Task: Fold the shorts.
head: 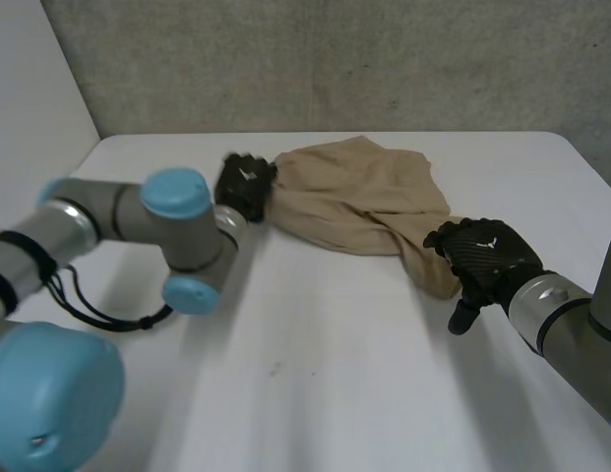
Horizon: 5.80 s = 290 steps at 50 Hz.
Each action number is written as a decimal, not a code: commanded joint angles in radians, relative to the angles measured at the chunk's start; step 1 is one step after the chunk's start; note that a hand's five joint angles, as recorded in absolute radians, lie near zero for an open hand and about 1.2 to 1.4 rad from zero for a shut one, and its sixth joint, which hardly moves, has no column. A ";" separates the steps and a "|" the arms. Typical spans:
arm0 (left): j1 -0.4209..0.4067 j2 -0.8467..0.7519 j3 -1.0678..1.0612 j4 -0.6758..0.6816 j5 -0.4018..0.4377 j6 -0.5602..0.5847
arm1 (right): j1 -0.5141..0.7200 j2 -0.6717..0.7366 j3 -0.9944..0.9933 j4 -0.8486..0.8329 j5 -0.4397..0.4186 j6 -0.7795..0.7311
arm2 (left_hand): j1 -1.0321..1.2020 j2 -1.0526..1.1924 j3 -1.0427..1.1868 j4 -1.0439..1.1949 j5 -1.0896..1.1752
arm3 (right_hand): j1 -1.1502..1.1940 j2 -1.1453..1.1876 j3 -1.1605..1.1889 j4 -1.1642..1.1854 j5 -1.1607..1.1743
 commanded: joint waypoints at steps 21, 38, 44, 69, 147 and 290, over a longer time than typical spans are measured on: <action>0.098 0.594 -0.360 0.352 0.251 -0.260 | 0.002 -0.067 0.027 0.001 0.003 -0.002 | 0.267 0.205 0.210 0.197 0.252 | -0.033 -0.046 -0.042 -0.065 -0.061; -0.212 0.422 -0.636 0.166 0.487 -0.277 | -0.001 -0.099 0.030 -0.004 0.005 -0.002 | 0.038 -0.025 -0.020 -0.032 0.022 | -0.033 -0.046 -0.042 -0.065 -0.061; -0.262 0.485 -0.714 0.148 0.493 -0.276 | -0.021 -0.099 0.030 -0.013 0.006 -0.002 | -0.830 -0.893 -0.888 -0.900 -0.845 | -0.033 -0.046 -0.042 -0.065 -0.061; -0.146 0.949 -0.841 0.003 0.302 -0.322 | -0.009 -0.153 -0.131 0.007 0.020 0.007 | -0.848 -0.910 -0.906 -0.918 -0.863 | -0.033 -0.046 -0.042 -0.065 -0.061; 0.116 1.149 -0.946 -0.141 0.140 -0.196 | 0.143 -0.372 -0.040 0.094 0.015 -0.184 | 0.267 0.205 0.210 0.197 0.252 | 1.189 1.176 1.180 1.157 1.161; 0.126 0.556 -0.260 0.141 -0.027 -0.093 | 0.132 0.389 -1.017 -0.065 0.141 0.025 | 0.267 0.205 0.210 0.197 0.252 | 1.189 1.176 1.180 1.157 1.161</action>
